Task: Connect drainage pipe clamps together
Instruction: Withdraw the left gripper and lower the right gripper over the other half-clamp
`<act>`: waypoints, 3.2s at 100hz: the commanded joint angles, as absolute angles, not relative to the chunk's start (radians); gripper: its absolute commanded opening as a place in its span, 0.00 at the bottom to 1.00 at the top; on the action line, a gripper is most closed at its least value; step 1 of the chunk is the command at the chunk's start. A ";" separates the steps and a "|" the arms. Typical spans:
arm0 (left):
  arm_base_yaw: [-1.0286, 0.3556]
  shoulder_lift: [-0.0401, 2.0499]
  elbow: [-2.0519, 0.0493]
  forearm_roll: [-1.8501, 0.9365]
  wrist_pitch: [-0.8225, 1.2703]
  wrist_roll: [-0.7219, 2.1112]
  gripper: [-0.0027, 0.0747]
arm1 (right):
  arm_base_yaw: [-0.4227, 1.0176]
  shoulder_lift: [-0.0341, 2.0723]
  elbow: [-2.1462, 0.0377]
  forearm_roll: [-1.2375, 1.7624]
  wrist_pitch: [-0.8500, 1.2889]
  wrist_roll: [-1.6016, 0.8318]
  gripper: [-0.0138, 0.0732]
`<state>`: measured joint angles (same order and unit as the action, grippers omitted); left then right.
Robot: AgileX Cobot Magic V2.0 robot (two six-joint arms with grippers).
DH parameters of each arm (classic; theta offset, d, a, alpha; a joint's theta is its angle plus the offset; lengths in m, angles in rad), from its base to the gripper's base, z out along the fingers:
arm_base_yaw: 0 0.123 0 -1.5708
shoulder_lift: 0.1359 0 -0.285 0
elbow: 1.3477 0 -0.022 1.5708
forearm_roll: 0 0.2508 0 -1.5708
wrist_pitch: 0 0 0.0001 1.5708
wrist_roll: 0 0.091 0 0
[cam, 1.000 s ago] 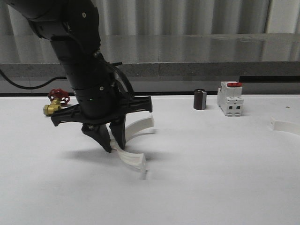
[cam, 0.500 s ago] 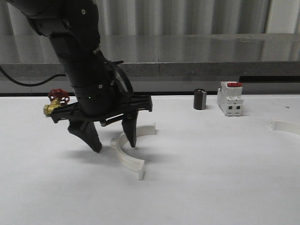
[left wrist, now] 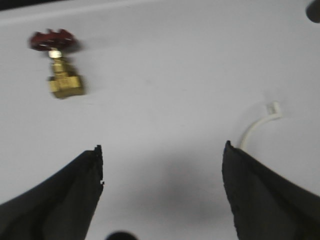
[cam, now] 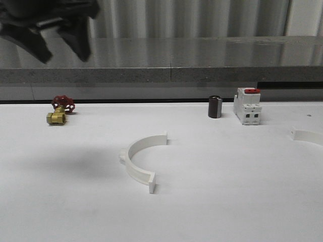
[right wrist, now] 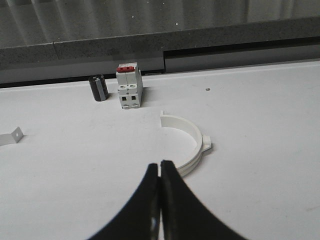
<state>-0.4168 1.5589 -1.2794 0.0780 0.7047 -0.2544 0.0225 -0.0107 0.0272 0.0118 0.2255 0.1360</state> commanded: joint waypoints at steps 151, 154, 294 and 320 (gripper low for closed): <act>-0.094 0.458 -0.448 -0.201 0.494 -0.037 0.01 | 0.023 0.221 -0.328 0.021 0.375 0.134 0.02; -0.094 0.458 -0.448 -0.201 0.494 -0.037 0.01 | 0.023 0.266 -0.367 0.021 0.408 0.134 0.02; -0.094 0.458 -0.448 -0.201 0.494 -0.037 0.01 | -0.102 1.537 -1.078 0.038 0.649 0.018 0.83; -0.094 0.458 -0.448 -0.201 0.494 -0.037 0.01 | -0.102 1.689 -1.100 0.038 0.609 -0.009 0.83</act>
<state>-0.0941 0.4547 -0.4227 -0.1869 0.5661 -0.0383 -0.0943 1.6920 -1.0700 0.0399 0.6550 0.0106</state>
